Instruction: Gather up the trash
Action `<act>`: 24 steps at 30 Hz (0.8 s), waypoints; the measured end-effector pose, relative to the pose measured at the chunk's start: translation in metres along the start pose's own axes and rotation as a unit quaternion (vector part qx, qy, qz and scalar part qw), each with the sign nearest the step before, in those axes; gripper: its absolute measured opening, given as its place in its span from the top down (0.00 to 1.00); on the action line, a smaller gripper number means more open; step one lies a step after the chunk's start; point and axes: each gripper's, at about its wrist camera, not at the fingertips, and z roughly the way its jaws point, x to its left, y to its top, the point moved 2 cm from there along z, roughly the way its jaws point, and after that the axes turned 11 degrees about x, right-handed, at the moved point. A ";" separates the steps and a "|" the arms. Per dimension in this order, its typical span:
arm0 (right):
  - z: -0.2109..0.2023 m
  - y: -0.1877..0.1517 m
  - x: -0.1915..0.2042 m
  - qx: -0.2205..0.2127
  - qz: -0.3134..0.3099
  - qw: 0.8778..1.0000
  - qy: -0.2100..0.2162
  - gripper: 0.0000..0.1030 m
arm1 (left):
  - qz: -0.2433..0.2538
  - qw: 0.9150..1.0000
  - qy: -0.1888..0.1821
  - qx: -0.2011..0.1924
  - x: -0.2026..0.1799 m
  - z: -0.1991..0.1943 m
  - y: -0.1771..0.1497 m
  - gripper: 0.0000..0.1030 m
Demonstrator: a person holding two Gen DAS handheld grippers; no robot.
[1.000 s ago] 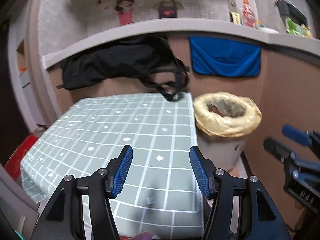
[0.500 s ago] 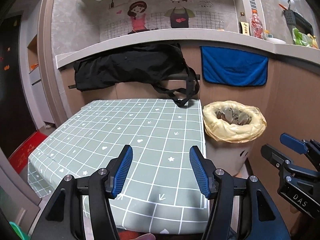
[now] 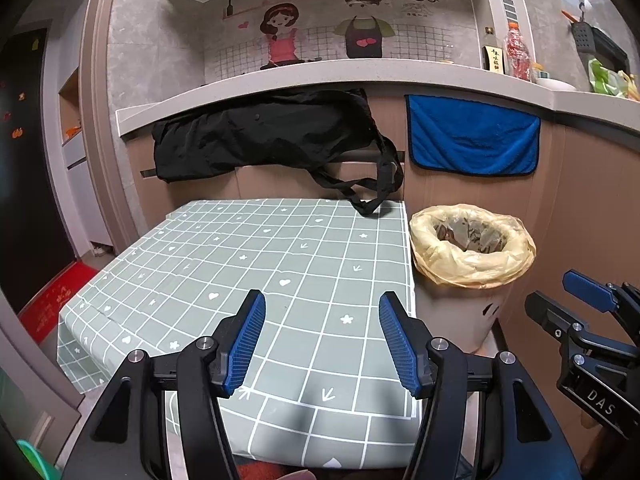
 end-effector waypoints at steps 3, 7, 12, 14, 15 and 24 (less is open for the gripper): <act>0.000 0.000 -0.002 0.000 0.001 1.000 0.000 0.46 | 0.000 1.000 0.000 0.001 -0.002 0.000 0.000 0.42; -0.001 -0.001 -0.003 -0.001 0.003 1.000 -0.002 0.46 | 0.001 1.000 0.000 0.000 -0.004 0.000 -0.001 0.42; -0.001 0.000 -0.006 -0.001 0.002 1.000 -0.001 0.46 | 0.001 1.000 0.000 -0.001 -0.005 0.000 -0.001 0.42; -0.001 0.000 -0.006 -0.001 0.003 1.000 0.000 0.46 | 0.001 1.000 0.000 0.000 -0.006 0.000 -0.001 0.42; -0.001 0.000 -0.006 -0.001 0.002 1.000 0.000 0.46 | 0.001 1.000 0.001 -0.001 -0.006 -0.001 -0.001 0.42; -0.003 0.000 -0.007 -0.004 0.006 1.000 -0.002 0.46 | 0.004 1.000 -0.002 -0.002 -0.008 -0.001 -0.002 0.42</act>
